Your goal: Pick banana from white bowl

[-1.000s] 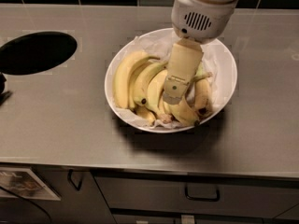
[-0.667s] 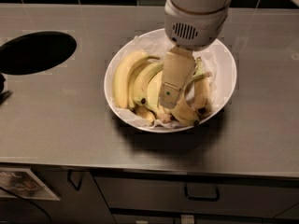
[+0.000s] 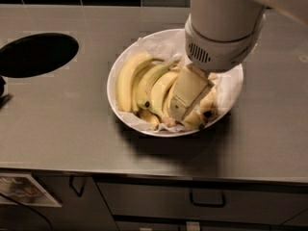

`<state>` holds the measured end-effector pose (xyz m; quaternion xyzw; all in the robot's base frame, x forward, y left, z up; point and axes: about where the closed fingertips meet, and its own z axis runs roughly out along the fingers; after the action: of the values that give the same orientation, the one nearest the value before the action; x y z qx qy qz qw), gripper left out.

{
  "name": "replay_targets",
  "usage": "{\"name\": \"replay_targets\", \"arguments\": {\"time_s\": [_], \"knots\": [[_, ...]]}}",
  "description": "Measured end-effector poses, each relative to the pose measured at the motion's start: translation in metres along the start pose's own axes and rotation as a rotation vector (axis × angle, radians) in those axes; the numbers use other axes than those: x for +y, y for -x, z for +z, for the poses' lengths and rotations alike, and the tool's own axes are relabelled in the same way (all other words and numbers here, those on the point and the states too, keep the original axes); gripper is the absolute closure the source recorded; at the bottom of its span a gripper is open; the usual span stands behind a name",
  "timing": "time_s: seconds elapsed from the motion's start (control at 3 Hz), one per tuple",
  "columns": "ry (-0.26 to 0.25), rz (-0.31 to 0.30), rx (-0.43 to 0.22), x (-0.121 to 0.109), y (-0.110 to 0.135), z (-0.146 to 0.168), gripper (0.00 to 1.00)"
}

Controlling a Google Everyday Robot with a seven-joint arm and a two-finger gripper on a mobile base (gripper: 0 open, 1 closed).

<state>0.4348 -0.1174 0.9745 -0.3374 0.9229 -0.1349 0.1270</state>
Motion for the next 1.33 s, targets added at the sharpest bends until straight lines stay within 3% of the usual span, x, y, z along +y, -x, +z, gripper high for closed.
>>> {"name": "replay_targets", "arguments": {"time_s": [0.33,0.67,1.0,1.33], "knots": [[0.007,0.12,-0.086,0.004,-0.018,-0.002,0.0],[0.076,0.172,-0.18,0.012,-0.031,0.011,0.0],[0.089,0.165,-0.293,0.023,-0.006,-0.011,0.0],[0.079,0.155,-0.306,0.028,-0.003,-0.017,0.0]]}}
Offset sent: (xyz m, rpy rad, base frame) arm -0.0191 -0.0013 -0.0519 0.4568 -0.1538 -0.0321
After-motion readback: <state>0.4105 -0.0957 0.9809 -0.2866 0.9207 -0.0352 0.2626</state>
